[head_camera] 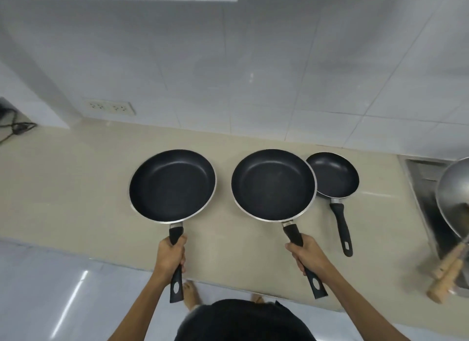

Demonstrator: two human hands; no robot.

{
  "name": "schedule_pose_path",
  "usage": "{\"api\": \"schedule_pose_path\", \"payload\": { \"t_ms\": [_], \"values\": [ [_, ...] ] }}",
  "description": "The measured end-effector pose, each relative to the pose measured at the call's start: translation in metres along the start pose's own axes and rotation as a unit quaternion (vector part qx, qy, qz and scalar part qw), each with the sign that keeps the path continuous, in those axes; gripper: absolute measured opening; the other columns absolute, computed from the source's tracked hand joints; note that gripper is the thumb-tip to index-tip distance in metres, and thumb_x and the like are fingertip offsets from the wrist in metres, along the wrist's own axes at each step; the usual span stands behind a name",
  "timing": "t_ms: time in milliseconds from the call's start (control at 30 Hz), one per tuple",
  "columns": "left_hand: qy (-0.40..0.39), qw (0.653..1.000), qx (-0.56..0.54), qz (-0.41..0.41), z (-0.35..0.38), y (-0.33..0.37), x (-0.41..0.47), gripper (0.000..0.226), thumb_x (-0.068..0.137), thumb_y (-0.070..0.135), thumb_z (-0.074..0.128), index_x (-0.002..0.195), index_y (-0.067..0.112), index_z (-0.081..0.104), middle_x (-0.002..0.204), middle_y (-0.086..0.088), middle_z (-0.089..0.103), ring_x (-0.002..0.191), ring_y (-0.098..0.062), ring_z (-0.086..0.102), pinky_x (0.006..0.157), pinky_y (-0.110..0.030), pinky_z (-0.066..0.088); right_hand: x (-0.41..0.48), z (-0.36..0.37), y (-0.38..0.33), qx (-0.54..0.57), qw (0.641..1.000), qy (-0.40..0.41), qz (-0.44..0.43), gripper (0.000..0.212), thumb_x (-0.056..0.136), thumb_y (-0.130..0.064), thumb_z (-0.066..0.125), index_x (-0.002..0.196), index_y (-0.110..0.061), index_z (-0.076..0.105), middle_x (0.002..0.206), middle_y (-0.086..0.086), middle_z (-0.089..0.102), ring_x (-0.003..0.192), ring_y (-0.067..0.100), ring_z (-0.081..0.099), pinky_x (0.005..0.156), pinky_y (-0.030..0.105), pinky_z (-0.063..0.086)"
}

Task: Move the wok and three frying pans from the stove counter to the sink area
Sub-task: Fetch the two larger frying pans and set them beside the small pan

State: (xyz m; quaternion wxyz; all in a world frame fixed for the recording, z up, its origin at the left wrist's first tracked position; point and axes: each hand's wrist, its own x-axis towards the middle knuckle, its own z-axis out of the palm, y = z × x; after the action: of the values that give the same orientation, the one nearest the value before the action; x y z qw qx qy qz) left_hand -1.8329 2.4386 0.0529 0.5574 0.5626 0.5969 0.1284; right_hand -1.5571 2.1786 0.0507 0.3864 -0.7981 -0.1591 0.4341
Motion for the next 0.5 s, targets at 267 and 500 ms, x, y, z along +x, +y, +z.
{"api": "schedule_pose_path", "payload": {
  "t_ms": [267, 500],
  "values": [
    [-0.033, 0.999, 0.019, -0.009, -0.011, 0.005, 0.041, 0.033, 0.102, 0.025, 0.059, 0.077, 0.004, 0.05, 0.04, -0.004, 0.047, 0.029, -0.02, 0.044, 0.034, -0.029, 0.043, 0.023, 0.02, -0.01, 0.013, 1.0, 0.004, 0.02, 0.015, 0.097, -0.014, 0.06, 0.088, -0.005, 0.052, 0.047, 0.002, 0.052, 0.033, 0.016, 0.046, 0.039, 0.029, 0.044],
    [-0.035, 0.999, 0.005, -0.018, -0.009, 0.018, 0.063, 0.029, 0.102, 0.021, 0.057, 0.081, 0.004, 0.048, 0.044, -0.005, 0.044, 0.03, -0.018, 0.04, 0.032, -0.027, 0.04, 0.041, 0.027, -0.018, 0.02, 1.0, 0.006, 0.015, 0.015, 0.098, -0.013, 0.058, 0.087, -0.005, 0.051, 0.046, 0.003, 0.052, 0.032, 0.017, 0.044, 0.039, 0.029, 0.043]
  ]
}}
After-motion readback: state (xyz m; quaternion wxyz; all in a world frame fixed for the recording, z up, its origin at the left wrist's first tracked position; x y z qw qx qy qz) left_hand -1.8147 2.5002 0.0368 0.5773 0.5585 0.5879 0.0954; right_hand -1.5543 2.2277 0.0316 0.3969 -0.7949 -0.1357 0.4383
